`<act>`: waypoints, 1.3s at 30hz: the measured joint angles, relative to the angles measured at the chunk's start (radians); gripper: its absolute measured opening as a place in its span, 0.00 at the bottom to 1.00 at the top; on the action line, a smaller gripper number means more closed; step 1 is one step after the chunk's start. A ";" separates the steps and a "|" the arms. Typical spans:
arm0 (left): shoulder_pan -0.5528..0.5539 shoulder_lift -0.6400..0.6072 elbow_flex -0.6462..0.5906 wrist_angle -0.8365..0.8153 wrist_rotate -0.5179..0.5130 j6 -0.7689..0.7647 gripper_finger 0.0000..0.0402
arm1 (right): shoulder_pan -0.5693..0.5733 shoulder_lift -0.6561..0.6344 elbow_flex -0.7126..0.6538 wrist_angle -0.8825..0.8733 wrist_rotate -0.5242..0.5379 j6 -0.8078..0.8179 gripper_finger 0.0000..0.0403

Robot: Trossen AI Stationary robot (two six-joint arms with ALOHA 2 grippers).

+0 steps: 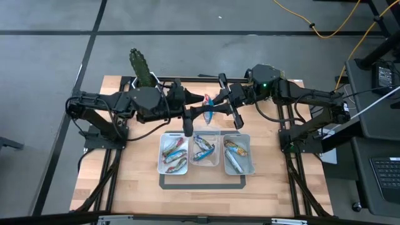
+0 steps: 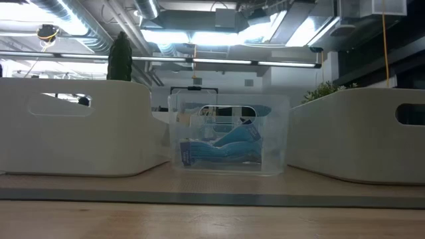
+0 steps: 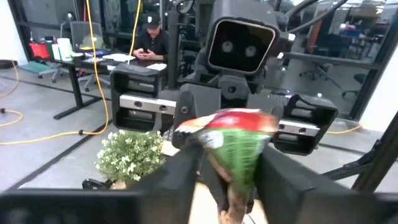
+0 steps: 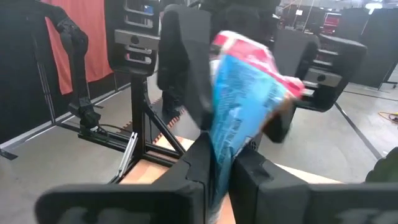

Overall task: Pick and place Granola Bars by type
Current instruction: Put the red granola bar into the white bin

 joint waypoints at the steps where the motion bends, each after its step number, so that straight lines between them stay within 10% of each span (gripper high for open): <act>1: 0.000 0.000 0.000 0.005 0.000 0.006 0.29 | 0.000 0.000 0.000 0.000 0.001 0.000 0.11; 6: -0.001 0.000 0.000 0.006 0.001 0.021 0.05 | -0.001 0.000 0.000 0.002 0.006 0.027 0.09; 14: -0.003 0.000 0.000 0.004 -0.003 0.023 0.04 | -0.001 0.000 0.001 -0.001 0.003 0.053 0.14; 21: -0.006 -0.003 0.000 -0.012 -0.010 0.015 0.04 | 0.000 0.000 0.044 -0.056 0.003 0.055 0.40; 29: -0.024 -0.019 -0.001 -0.125 -0.009 -0.025 0.04 | 0.000 -0.006 0.215 -0.469 0.243 -0.001 0.69; 39: -0.180 -0.162 -0.001 -0.577 -0.047 -0.406 0.04 | 0.000 -0.065 0.307 -1.006 0.535 0.123 0.70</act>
